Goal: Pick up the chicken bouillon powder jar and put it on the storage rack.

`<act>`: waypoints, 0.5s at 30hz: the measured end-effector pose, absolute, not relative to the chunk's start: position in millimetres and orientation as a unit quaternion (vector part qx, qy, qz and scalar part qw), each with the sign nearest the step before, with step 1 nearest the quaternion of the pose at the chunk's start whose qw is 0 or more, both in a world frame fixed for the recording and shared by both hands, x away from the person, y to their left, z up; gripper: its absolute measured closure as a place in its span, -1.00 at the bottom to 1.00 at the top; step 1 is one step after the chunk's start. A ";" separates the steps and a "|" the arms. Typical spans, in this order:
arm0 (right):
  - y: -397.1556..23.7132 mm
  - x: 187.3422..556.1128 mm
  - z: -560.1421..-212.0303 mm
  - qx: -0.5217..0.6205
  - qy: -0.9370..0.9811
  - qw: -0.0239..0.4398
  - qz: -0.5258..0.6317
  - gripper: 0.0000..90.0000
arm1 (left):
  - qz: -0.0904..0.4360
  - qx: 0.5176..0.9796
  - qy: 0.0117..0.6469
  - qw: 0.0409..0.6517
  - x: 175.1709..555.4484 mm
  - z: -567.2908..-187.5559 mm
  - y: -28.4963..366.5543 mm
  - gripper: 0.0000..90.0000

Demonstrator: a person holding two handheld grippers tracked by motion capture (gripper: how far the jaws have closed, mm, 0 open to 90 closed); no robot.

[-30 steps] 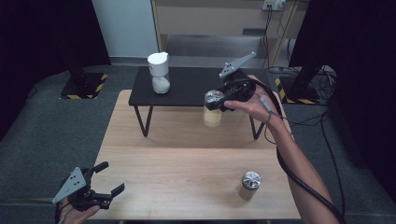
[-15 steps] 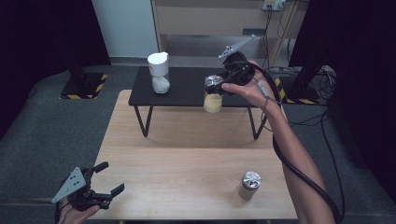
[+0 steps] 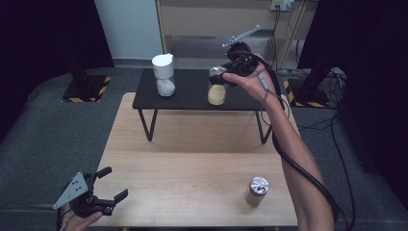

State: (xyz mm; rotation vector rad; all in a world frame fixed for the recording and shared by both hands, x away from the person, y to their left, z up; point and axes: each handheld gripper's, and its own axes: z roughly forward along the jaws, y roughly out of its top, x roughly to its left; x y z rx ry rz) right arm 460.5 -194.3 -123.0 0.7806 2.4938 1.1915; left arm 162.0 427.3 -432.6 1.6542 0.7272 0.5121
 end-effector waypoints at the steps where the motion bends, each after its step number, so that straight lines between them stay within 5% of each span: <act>1: -193.0 462.0 -123.0 0.271 0.860 0.135 0.412 -0.21 | 0.220 0.711 0.313 0.591 162.1 -432.6 427.3 -1.00; 15: -174.0 477.8 -125.0 0.305 0.847 0.156 0.406 -0.21 | 0.218 0.709 0.313 0.593 162.4 -433.4 427.9 -1.00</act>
